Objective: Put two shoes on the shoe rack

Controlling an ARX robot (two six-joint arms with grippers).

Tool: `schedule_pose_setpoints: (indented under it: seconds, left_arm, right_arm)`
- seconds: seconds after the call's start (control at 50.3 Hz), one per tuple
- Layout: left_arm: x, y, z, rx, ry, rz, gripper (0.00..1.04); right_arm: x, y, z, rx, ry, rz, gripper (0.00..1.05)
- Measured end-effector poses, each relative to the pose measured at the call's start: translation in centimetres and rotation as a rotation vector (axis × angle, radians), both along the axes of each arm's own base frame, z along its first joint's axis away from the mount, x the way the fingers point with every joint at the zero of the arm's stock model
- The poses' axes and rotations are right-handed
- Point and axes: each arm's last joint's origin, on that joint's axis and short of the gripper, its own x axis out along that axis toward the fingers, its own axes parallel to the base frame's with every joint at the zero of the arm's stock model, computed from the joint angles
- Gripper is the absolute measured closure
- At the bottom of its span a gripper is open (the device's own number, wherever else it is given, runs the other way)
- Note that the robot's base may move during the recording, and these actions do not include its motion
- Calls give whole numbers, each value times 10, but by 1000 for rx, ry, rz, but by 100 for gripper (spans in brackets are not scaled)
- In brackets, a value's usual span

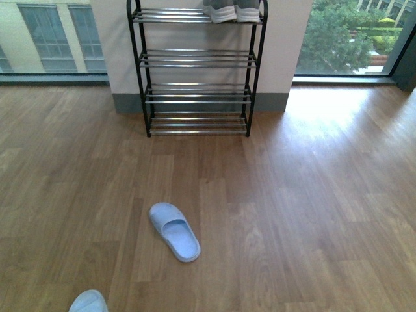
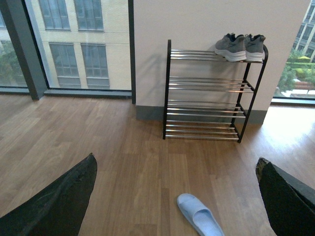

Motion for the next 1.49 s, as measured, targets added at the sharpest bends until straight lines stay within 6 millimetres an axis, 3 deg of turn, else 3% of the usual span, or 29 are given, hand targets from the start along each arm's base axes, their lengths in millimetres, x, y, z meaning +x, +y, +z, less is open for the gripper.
schedule_pose_setpoints:
  seconds: [1.492]
  left_arm:
    - [0, 0, 0, 0, 0, 1, 9]
  right_arm:
    - [0, 0, 0, 0, -1, 1, 9]
